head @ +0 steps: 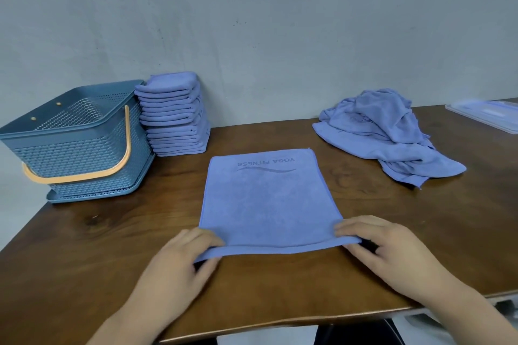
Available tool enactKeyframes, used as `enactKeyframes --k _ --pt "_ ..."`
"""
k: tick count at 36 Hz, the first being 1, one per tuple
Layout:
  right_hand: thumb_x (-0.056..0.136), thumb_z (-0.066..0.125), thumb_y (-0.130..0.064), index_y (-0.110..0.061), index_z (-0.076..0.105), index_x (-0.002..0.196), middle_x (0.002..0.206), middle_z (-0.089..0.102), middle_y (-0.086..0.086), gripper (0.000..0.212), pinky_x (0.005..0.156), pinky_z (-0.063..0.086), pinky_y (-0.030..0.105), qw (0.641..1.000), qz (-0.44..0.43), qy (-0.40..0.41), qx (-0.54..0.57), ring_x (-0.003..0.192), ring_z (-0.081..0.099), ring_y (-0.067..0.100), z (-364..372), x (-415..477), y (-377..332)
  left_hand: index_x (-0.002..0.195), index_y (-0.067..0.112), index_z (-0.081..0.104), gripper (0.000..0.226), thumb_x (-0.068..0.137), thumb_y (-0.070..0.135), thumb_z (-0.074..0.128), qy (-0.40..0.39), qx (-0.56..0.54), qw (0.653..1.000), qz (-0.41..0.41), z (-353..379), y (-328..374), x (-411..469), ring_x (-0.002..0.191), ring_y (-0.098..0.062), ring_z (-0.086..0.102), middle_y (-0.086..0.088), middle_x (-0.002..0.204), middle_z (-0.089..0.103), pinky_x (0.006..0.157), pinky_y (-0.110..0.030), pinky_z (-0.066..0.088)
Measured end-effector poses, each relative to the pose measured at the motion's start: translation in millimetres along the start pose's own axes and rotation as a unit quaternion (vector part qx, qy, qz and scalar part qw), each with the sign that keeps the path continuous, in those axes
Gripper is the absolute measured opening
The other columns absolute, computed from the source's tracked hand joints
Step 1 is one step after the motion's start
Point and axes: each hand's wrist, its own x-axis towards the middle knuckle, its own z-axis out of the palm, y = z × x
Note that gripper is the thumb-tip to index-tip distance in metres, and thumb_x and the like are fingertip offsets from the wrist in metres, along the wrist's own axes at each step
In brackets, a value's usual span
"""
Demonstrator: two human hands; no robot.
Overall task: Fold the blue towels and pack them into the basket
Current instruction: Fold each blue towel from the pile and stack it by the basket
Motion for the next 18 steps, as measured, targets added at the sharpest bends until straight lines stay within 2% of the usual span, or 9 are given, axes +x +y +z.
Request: enactKeyframes --k 2,4,9,15,18 --pt "0.095 0.076 -0.026 -0.048 0.077 0.116 0.123 0.066 -0.037 0.03 0.1 0.045 0.012 0.999 0.025 -0.002 0.038 0.119 0.062 -0.011 -1 0 -2 0.106 0.048 0.068 0.029 0.095 0.022 0.076 -0.007 -0.053 0.998 -0.03 -9 -9 -8 0.111 -0.005 0.064 0.027 0.117 0.067 0.089 -0.023 0.048" --pt "0.096 0.075 -0.027 -0.05 0.078 0.113 0.119 0.07 -0.033 0.029 0.098 0.047 0.015 0.995 0.053 -0.001 0.081 0.114 0.066 -0.006 -3 1 -6 0.105 0.047 0.074 0.034 0.094 0.015 0.08 -0.014 -0.103 0.993 -0.057 -17 -10 -13 0.113 -0.007 0.067 0.023 0.117 0.072 0.09 -0.023 0.049" --pt "0.098 0.074 -0.029 -0.049 0.081 0.103 0.106 0.076 -0.017 0.022 0.089 0.052 0.029 0.983 0.096 0.0 0.155 0.102 0.072 0.01 -9 -1 -13 0.101 0.048 0.082 0.025 0.091 0.026 0.078 0.003 -0.194 0.975 -0.104 -28 -2 -18 0.108 0.0 0.071 0.023 0.11 0.077 0.095 -0.012 0.046" --pt "0.097 0.074 -0.031 -0.043 0.082 0.101 0.107 0.076 -0.011 0.015 0.096 0.053 0.041 0.976 0.123 -0.016 0.178 0.1 0.071 0.011 -14 -2 -17 0.095 0.048 0.084 0.027 0.09 0.022 0.08 -0.008 -0.219 0.967 -0.13 -35 4 -18 0.105 0.002 0.072 0.022 0.106 0.078 0.093 -0.01 0.048" --pt "0.095 0.077 -0.03 -0.041 0.083 0.1 0.11 0.076 -0.013 0.014 0.1 0.052 0.04 0.971 0.129 -0.025 0.198 0.105 0.071 0.008 -16 -2 -20 0.097 0.047 0.084 0.024 0.087 0.026 0.079 -0.013 -0.22 0.968 -0.121 -36 5 -17 0.11 0.001 0.071 0.022 0.109 0.078 0.098 -0.011 0.047"
